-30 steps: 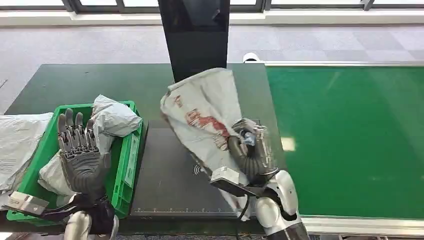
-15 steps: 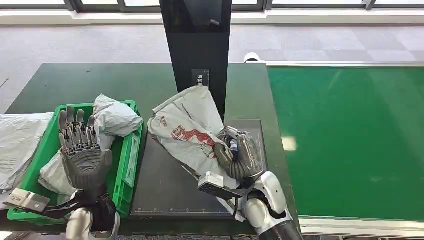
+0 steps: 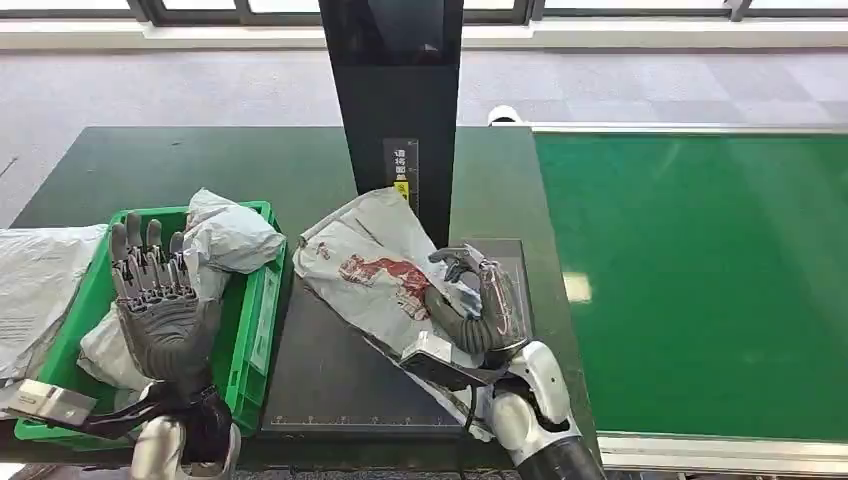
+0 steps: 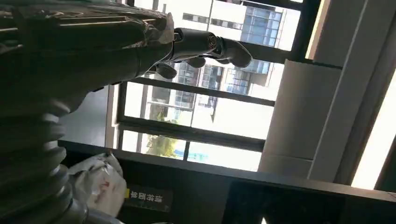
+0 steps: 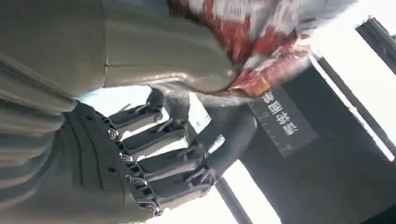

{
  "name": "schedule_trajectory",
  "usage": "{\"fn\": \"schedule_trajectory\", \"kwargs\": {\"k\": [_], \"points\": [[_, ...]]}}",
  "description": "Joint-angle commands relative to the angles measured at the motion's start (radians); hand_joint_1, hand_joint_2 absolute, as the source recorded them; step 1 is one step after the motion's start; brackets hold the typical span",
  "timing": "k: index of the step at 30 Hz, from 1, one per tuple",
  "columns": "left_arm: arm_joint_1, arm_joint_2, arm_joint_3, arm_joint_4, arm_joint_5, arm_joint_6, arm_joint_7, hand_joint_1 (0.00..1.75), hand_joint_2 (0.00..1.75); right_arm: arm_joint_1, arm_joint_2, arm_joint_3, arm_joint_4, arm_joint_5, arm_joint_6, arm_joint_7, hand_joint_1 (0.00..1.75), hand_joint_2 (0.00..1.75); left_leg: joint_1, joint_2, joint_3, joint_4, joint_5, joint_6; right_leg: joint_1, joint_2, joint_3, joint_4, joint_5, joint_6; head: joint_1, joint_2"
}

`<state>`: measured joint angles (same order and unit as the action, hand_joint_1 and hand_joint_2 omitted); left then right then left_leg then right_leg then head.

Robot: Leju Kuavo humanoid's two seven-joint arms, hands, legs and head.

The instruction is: Moved the parcel from conveyor to table for the left to box.

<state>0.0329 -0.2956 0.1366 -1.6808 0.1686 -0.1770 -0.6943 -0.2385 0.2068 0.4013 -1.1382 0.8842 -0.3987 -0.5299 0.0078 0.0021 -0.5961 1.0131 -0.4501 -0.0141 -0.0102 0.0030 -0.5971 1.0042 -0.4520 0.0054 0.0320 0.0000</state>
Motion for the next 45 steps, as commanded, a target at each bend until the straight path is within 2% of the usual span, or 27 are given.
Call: {"fn": "schedule_trajectory", "kwargs": {"k": [1, 28, 31, 45], "points": [[-0.044, 0.004, -0.007, 0.062, 0.006, 0.02, -0.004, 0.0, 1.75, -0.107, -0.022, 0.007, 0.256, -0.034, -0.082, -0.038, 0.0, 1.75, 0.0, -0.002, 0.003, -0.002, 0.001, 0.001, 0.0, -0.002, 0.004, -0.002, 0.001, 0.0, 0.0, 0.0], [-0.049, 0.006, -0.004, 0.063, 0.007, 0.023, -0.004, 0.0, 1.75, -0.123, -0.029, 0.012, 0.254, -0.044, -0.075, -0.028, 0.0, 1.75, 0.0, -0.002, 0.001, -0.001, 0.001, 0.0, 0.0, -0.002, 0.002, -0.001, 0.0, 0.0, 0.0, 0.0], [-0.051, 0.003, -0.009, 0.063, -0.022, 0.055, -0.004, 0.0, 1.75, -0.11, -0.025, -0.005, 0.232, -0.049, -0.149, -0.045, 0.0, 1.75, 0.0, -0.002, 0.002, -0.001, 0.001, 0.0, 0.0, -0.002, 0.002, -0.001, 0.0, 0.0, 0.0, 0.0], [-0.051, 0.003, -0.011, 0.061, -0.022, 0.054, -0.004, 0.0, 1.75, -0.109, -0.026, -0.003, 0.228, -0.052, -0.146, -0.046, 0.0, 1.75, 0.0, -0.002, 0.001, -0.001, 0.001, 0.0, 0.0, -0.003, 0.002, -0.001, 0.0, 0.0, 0.0, 0.0]]}}
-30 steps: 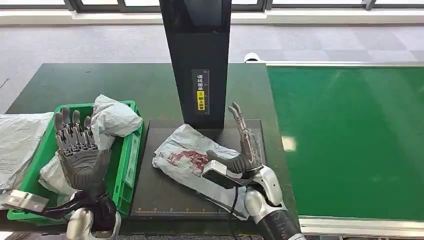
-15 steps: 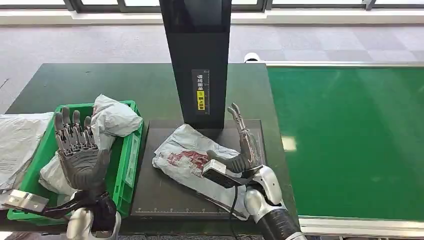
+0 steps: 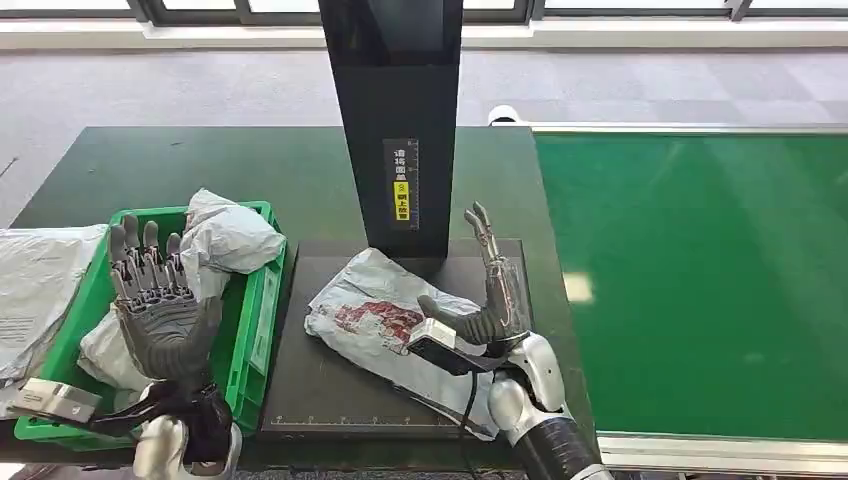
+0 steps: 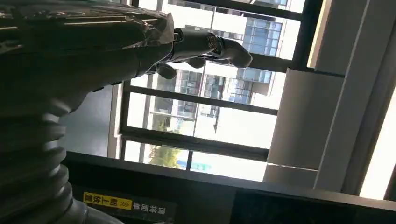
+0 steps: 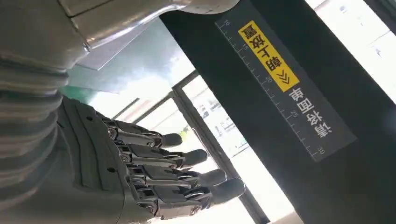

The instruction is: Moved the parcel from conveyor to table for the left to box.

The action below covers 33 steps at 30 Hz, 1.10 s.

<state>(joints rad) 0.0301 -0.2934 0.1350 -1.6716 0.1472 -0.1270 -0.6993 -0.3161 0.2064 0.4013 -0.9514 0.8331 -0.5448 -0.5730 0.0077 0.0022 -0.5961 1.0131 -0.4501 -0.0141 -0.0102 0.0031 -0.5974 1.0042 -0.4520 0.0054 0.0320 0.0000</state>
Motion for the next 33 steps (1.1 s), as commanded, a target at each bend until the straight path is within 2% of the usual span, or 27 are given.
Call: {"fn": "schedule_trajectory", "kwargs": {"k": [1, 3, 22, 23, 24, 25, 26, 27, 28, 30, 31, 33], "points": [[-0.048, 0.001, -0.01, 0.052, 0.0, 0.004, 0.001, 0.0, 1.75, -0.031, -0.026, -0.003, 0.041, -0.001, 0.0, -0.003, 0.0, 1.75, 0.0, -0.002, 0.001, -0.001, 0.001, 0.0, 0.0, -0.002, 0.001, -0.001, 0.0, 0.0, 0.0, 0.0], [-0.046, -0.001, -0.011, 0.039, 0.006, -0.026, 0.001, 0.0, 1.75, -0.03, -0.027, -0.009, 0.026, -0.002, -0.029, 0.007, 0.0, 1.75, 0.0, -0.003, 0.002, -0.001, 0.001, 0.001, 0.0, -0.003, 0.003, -0.002, 0.0, 0.0, 0.0, 0.0], [-0.046, -0.002, -0.012, 0.039, 0.005, -0.025, 0.001, 0.0, 1.75, -0.034, -0.028, -0.009, 0.024, -0.002, -0.026, 0.008, 0.0, 1.75, 0.0, -0.003, 0.001, -0.001, 0.001, 0.0, 0.0, -0.003, 0.002, -0.001, 0.0, 0.0, 0.0, 0.0], [-0.071, 0.123, -0.138, 0.159, -0.121, -0.151, 0.127, 0.0, 1.75, 0.092, 0.098, -0.135, -0.102, 0.121, -0.152, -0.118, 0.0, 1.75, 0.0, -0.002, 0.0, -0.001, 0.001, 0.0, 0.0, -0.002, 0.001, -0.001, 0.0, 0.0, 0.0, 0.0], [-0.143, 0.105, -0.301, 0.397, -0.498, -0.053, 0.206, 0.0, 1.75, 0.167, 0.143, -0.34, -0.479, 0.143, -0.153, -0.125, 0.0, 1.75, 0.0, -0.003, 0.001, -0.001, 0.001, 0.001, 0.0, -0.003, 0.002, -0.001, 0.0, 0.0, 0.0, 0.0], [-0.194, 0.076, -0.317, 0.548, -0.663, 0.02, 0.139, 0.0, 1.75, 0.18, 0.143, -0.337, -0.607, 0.143, -0.153, -0.125, 0.0, 1.75, 0.0, -0.004, 0.002, -0.002, 0.001, 0.0, 0.0, -0.004, 0.003, -0.001, -0.001, -0.001, 0.0, 0.0], [-0.225, 0.056, -0.33, 0.648, -0.672, 0.072, 0.102, 0.0, 1.75, 0.191, 0.143, -0.337, -0.613, 0.143, -0.153, -0.125, 0.0, 1.75, -0.003, -0.013, -0.003, -0.001, 0.003, 0.0, -0.003, -0.013, -0.001, 0.002, -0.002, 0.0, 0.0, 0.0], [-0.225, 0.056, -0.33, 0.648, -0.672, 0.072, 0.102, 0.0, 1.75, 0.191, 0.143, -0.337, -0.613, 0.143, -0.153, -0.125, 0.0, 1.75, -0.003, -0.02, -0.001, 0.0, 0.005, 0.001, -0.003, -0.021, 0.0, 0.0, -0.003, 0.0, 0.0, 0.0], [-0.225, 0.056, -0.33, 0.648, -0.672, 0.072, 0.102, 0.0, 1.75, 0.191, 0.143, -0.337, -0.613, 0.143, -0.153, -0.125, 0.0, 1.75, -0.003, -0.018, -0.002, 0.001, 0.004, 0.001, -0.003, -0.018, -0.001, 0.0, -0.002, 0.001, 0.0, 0.0], [-0.225, 0.056, -0.33, 0.648, -0.672, 0.072, 0.102, 0.0, 1.75, 0.191, 0.143, -0.337, -0.613, 0.143, -0.153, -0.125, 0.0, 1.75, -0.002, -0.021, -0.002, -0.001, 0.004, 0.002, -0.002, -0.022, 0.007, -0.002, -0.002, 0.002, 0.0, 0.0], [-0.225, 0.056, -0.33, 0.648, -0.672, 0.072, 0.102, 0.0, 1.75, 0.191, 0.143, -0.337, -0.613, 0.143, -0.153, -0.125, 0.0, 1.75, 0.0, -0.017, -0.002, 0.001, 0.002, 0.002, 0.002, -0.017, 0.005, -0.003, 0.0, 0.002, 0.0, 0.0], [-0.225, 0.056, -0.33, 0.648, -0.672, 0.072, 0.102, 0.0, 1.75, 0.191, 0.143, -0.337, -0.613, 0.143, -0.153, -0.125, 0.0, 1.75, -0.001, -0.009, 0.0, 0.0, 0.002, 0.002, -0.001, -0.009, 0.004, -0.001, 0.0, 0.001, 0.001, 0.0]]}}
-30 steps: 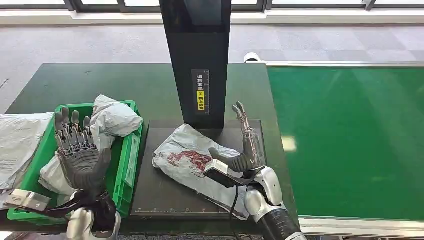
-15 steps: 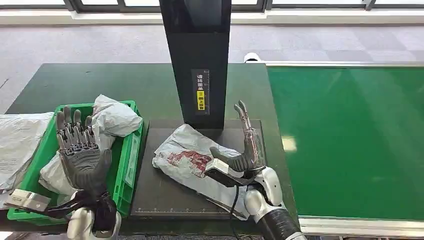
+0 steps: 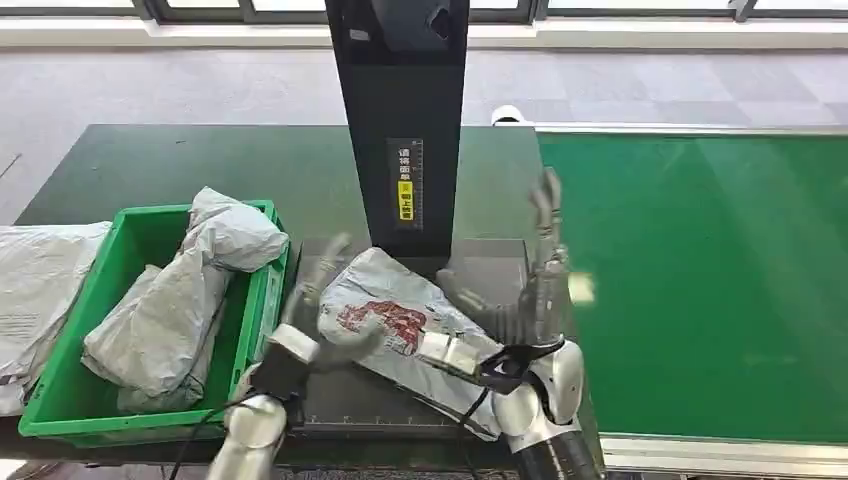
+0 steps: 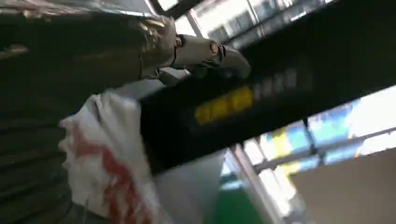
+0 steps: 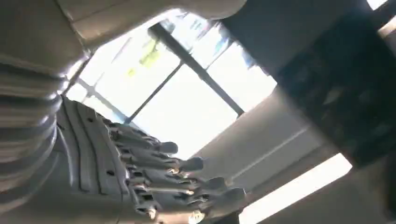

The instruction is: Moved the parcel from conveyor to table for the left to box.

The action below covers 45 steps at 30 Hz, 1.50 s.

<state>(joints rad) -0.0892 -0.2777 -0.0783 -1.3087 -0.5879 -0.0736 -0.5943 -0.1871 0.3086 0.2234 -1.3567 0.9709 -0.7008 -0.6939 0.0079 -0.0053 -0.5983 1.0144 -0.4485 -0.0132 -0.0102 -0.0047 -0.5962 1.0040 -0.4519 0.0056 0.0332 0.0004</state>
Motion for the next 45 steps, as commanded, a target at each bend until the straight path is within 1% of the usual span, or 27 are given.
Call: {"fn": "schedule_trajectory", "kwargs": {"k": [1, 2, 3, 4, 6, 8, 12, 14, 15, 17, 26, 27, 28, 30, 33, 34, 35, 36, 39, 40, 41, 42, 45], "points": [[-0.106, 0.04, -0.117, 0.285, 0.063, 0.019, -0.003, 0.0, 1.75, 0.062, 0.04, -0.159, -0.207, 0.005, 0.003, -0.004, 0.0, 1.75, -0.003, -0.001, 0.002, -0.002, 0.0, 0.001, -0.002, -0.001, 0.002, -0.001, 0.0, 0.001, -0.001, 0.0], [-0.106, 0.04, -0.117, 0.285, 0.063, 0.019, -0.003, 0.0, 1.75, 0.062, 0.04, -0.159, -0.207, 0.005, 0.003, -0.004, 0.0, 1.75, -0.003, 0.001, 0.001, -0.001, 0.0, 0.001, -0.003, 0.002, 0.0, -0.001, 0.001, 0.001, -0.001, 0.0], [-0.091, 0.047, -0.102, 0.284, 0.068, 0.03, 0.032, 0.0, 1.75, 0.068, 0.04, -0.19, -0.151, -0.014, 0.003, -0.004, 0.0, 1.75, -0.003, 0.002, 0.003, -0.003, 0.0, 0.001, -0.003, 0.001, 0.001, -0.002, 0.001, 0.001, -0.001, 0.0], [-0.075, 0.051, -0.103, 0.284, 0.067, 0.032, 0.028, 0.0, 1.75, 0.08, 0.04, -0.188, -0.16, -0.013, 0.003, -0.004, 0.0, 1.75, -0.002, 0.0, 0.002, -0.002, 0.0, 0.001, -0.002, 0.0, 0.001, -0.002, 0.001, 0.001, 0.0, 0.0], [-0.072, 0.052, -0.103, 0.284, 0.067, 0.034, 0.027, 0.0, 1.75, 0.082, 0.04, -0.188, -0.162, -0.013, 0.003, -0.004, 0.0, 1.75, -0.002, 0.002, 0.006, -0.004, 0.0, 0.001, -0.002, 0.002, 0.004, -0.004, 0.001, 0.001, -0.001, 0.0], [-0.068, 0.053, -0.103, 0.286, 0.066, 0.037, 0.024, 0.0, 1.75, 0.087, 0.04, -0.188, -0.166, -0.013, 0.003, -0.004, 0.0, 1.75, -0.002, 0.003, 0.003, -0.002, -0.001, 0.001, -0.002, 0.003, 0.001, -0.002, 0.001, 0.001, -0.001, 0.0], [-0.068, 0.053, -0.103, 0.286, 0.066, 0.037, 0.024, 0.0, 1.75, 0.087, 0.04, -0.188, -0.166, -0.013, 0.003, -0.004, 0.0, 1.75, -0.002, 0.003, 0.005, -0.004, 0.0, 0.001, -0.001, 0.003, 0.003, -0.003, 0.001, 0.001, -0.001, 0.0], [-0.068, 0.053, -0.103, 0.286, 0.066, 0.037, 0.024, 0.0, 1.75, 0.087, 0.04, -0.188, -0.166, -0.013, 0.003, -0.004, 0.0, 1.75, -0.002, 0.003, 0.003, -0.002, -0.001, 0.001, -0.001, 0.004, 0.0, -0.001, 0.001, 0.002, -0.001, 0.0], [-0.068, 0.053, -0.103, 0.286, 0.066, 0.037, 0.024, 0.0, 1.75, 0.087, 0.04, -0.188, -0.166, -0.013, 0.003, -0.004, 0.0, 1.75, -0.002, 0.002, 0.004, -0.003, -0.001, 0.001, -0.001, 0.003, 0.003, -0.003, 0.0, 0.001, -0.001, 0.0], [-0.068, 0.053, -0.103, 0.286, 0.066, 0.037, 0.024, 0.0, 1.75, 0.087, 0.04, -0.188, -0.166, -0.013, 0.003, -0.004, 0.0, 1.75, -0.002, 0.003, 0.003, -0.002, 0.0, 0.001, -0.001, 0.004, 0.0, -0.002, 0.001, 0.002, -0.001, 0.0], [-0.068, 0.053, -0.103, 0.286, 0.066, 0.037, 0.024, 0.0, 1.75, 0.087, 0.04, -0.188, -0.166, -0.013, 0.003, -0.004, 0.0, 1.75, -0.002, 0.003, 0.002, -0.002, 0.0, 0.001, -0.001, 0.004, 0.0, -0.001, 0.001, 0.001, -0.001, 0.0], [-0.093, 0.086, -0.172, 0.319, -0.06, 0.089, 0.15, 0.0, 1.75, 0.084, 0.04, -0.195, -0.164, -0.016, 0.003, -0.004, 0.0, 1.75, -0.001, 0.003, 0.004, -0.003, 0.0, 0.001, -0.001, 0.003, 0.002, -0.002, 0.001, 0.001, -0.001, 0.0], [-0.097, 0.082, -0.19, 0.328, -0.108, 0.099, 0.164, 0.0, 1.75, 0.082, 0.04, -0.195, -0.163, -0.017, 0.003, -0.004, 0.0, 1.75, -0.001, 0.003, 0.004, -0.002, 0.0, 0.001, -0.001, 0.003, 0.002, -0.002, 0.001, 0.001, -0.001, 0.0], [-0.097, 0.082, -0.19, 0.328, -0.108, 0.099, 0.164, 0.0, 1.75, 0.082, 0.04, -0.195, -0.163, -0.017, 0.003, -0.004, 0.0, 1.75, -0.002, 0.002, 0.004, -0.003, 0.0, 0.001, -0.001, 0.002, 0.002, -0.002, 0.001, 0.001, -0.001, 0.0], [-0.097, 0.082, -0.19, 0.328, -0.108, 0.099, 0.164, 0.0, 1.75, 0.082, 0.04, -0.195, -0.163, -0.017, 0.003, -0.004, 0.0, 1.75, -0.001, 0.003, 0.002, -0.001, 0.0, 0.001, -0.001, 0.004, 0.0, -0.001, 0.001, 0.002, -0.001, 0.0], [-0.126, 0.064, -0.196, 0.404, -0.158, 0.15, 0.185, 0.0, 1.75, 0.079, 0.04, -0.197, -0.16, -0.017, 0.003, -0.004, 0.0, 1.75, -0.002, 0.003, 0.003, -0.002, 0.0, 0.001, -0.001, 0.003, 0.001, -0.002, 0.001, 0.001, -0.001, 0.0], [-0.138, 0.058, -0.205, 0.431, -0.191, 0.168, 0.214, 0.0, 1.75, 0.078, 0.04, -0.198, -0.16, -0.017, 0.003, -0.004, 0.0, 1.75, -0.001, 0.003, 0.002, -0.002, 0.0, 0.001, -0.001, 0.003, 0.0, -0.001, 0.001, 0.002, -0.001, 0.0], [-0.147, 0.056, -0.207, 0.452, -0.209, 0.178, 0.229, 0.0, 1.75, 0.077, 0.04, -0.198, -0.16, -0.018, 0.003, -0.004, 0.0, 1.75, -0.001, 0.001, 0.004, -0.003, 0.0, 0.001, -0.001, 0.002, 0.003, -0.003, 0.001, 0.001, -0.001, 0.0], [-0.195, 0.039, -0.218, 0.571, -0.261, 0.175, 0.247, 0.0, 1.75, 0.07, 0.04, -0.207, -0.159, -0.003, 0.003, -0.004, 0.0, 1.75, -0.002, 0.001, 0.002, -0.002, 0.0, 0.001, -0.002, 0.002, 0.001, -0.001, 0.001, 0.002, -0.001, 0.0], [-0.201, 0.036, -0.219, 0.591, -0.265, 0.169, 0.245, 0.03, 1.75, 0.067, 0.04, -0.204, -0.151, -0.01, 0.003, -0.004, 0.0, 1.75, -0.002, 0.001, 0.004, -0.003, 0.0, 0.001, -0.001, 0.001, 0.003, -0.003, 0.001, 0.001, -0.001, 0.0], [-0.201, 0.036, -0.223, 0.595, -0.268, 0.166, 0.243, 0.82, 1.75, 0.067, 0.04, -0.202, -0.149, -0.012, 0.003, -0.004, 0.0, 1.75, -0.002, 0.002, 0.003, -0.002, 0.0, 0.001, -0.001, 0.002, 0.002, -0.002, 0.001, 0.002, -0.001, 0.0], [-0.219, 0.033, -0.235, 0.636, -0.286, 0.157, 0.243, 1.75, 1.75, 0.064, 0.04, -0.204, -0.147, -0.01, 0.003, -0.004, 0.0, 1.75, -0.002, 0.002, 0.004, -0.003, 0.0, 0.001, -0.002, 0.002, 0.002, -0.002, 0.001, 0.002, -0.001, 0.0], [-0.247, 0.022, -0.248, 0.703, -0.342, 0.186, 0.285, 1.75, 1.75, 0.064, 0.04, -0.213, -0.15, -0.011, 0.003, -0.004, 0.0, 1.75, -0.002, 0.002, 0.002, -0.001, 0.0, 0.001, -0.002, 0.003, 0.0, -0.001, 0.001, 0.002, -0.001, 0.0]]}}
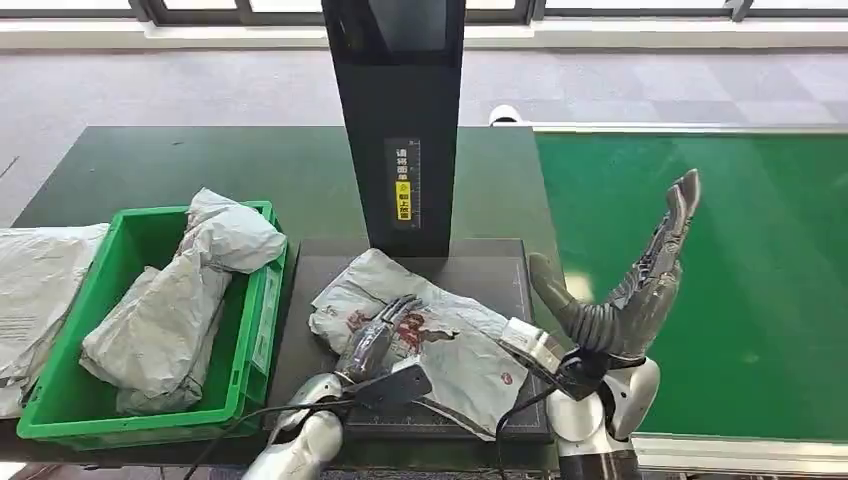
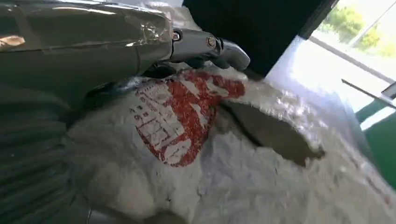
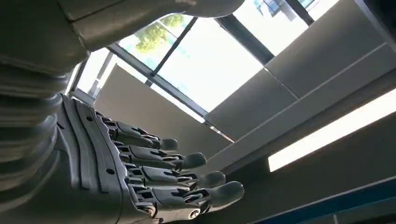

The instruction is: Moved the parcel from conveyor to table for the left to box.

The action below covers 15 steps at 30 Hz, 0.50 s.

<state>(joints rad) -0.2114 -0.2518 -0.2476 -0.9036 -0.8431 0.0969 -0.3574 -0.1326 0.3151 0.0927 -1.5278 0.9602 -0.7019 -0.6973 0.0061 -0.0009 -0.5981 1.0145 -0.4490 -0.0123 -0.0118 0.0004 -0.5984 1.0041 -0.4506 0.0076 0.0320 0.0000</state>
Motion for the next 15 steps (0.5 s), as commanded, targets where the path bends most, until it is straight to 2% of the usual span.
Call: {"fn": "schedule_trajectory", "kwargs": {"k": [1, 12, 15], "points": [[-0.13, -0.005, -0.078, 0.308, -0.096, 0.021, 0.056, 1.75, 1.75, 0.011, 0.034, -0.083, 0.02, -0.002, 0.004, -0.001, 0.0, 1.75, 0.0, -0.003, 0.004, -0.003, 0.001, 0.0, 0.0, -0.004, 0.005, -0.002, 0.0, 0.0, 0.0, 0.0], [-0.15, -0.015, -0.074, 0.35, -0.167, 0.017, 0.081, 1.75, 1.75, 0.03, 0.034, -0.11, -0.005, -0.003, 0.004, 0.008, 0.0, 1.75, 0.0, -0.002, 0.008, -0.002, 0.0, 0.0, 0.0, -0.002, 0.009, -0.002, 0.0, 0.0, 0.0, 0.0], [-0.154, -0.018, -0.071, 0.344, -0.2, 0.091, 0.109, 1.75, 1.75, 0.043, 0.034, -0.116, -0.023, 0.008, 0.004, 0.019, 0.0, 1.75, 0.0, -0.001, 0.01, -0.004, 0.001, 0.0, 0.0, -0.002, 0.011, -0.004, 0.0, 0.0, 0.0, 0.0]]}}
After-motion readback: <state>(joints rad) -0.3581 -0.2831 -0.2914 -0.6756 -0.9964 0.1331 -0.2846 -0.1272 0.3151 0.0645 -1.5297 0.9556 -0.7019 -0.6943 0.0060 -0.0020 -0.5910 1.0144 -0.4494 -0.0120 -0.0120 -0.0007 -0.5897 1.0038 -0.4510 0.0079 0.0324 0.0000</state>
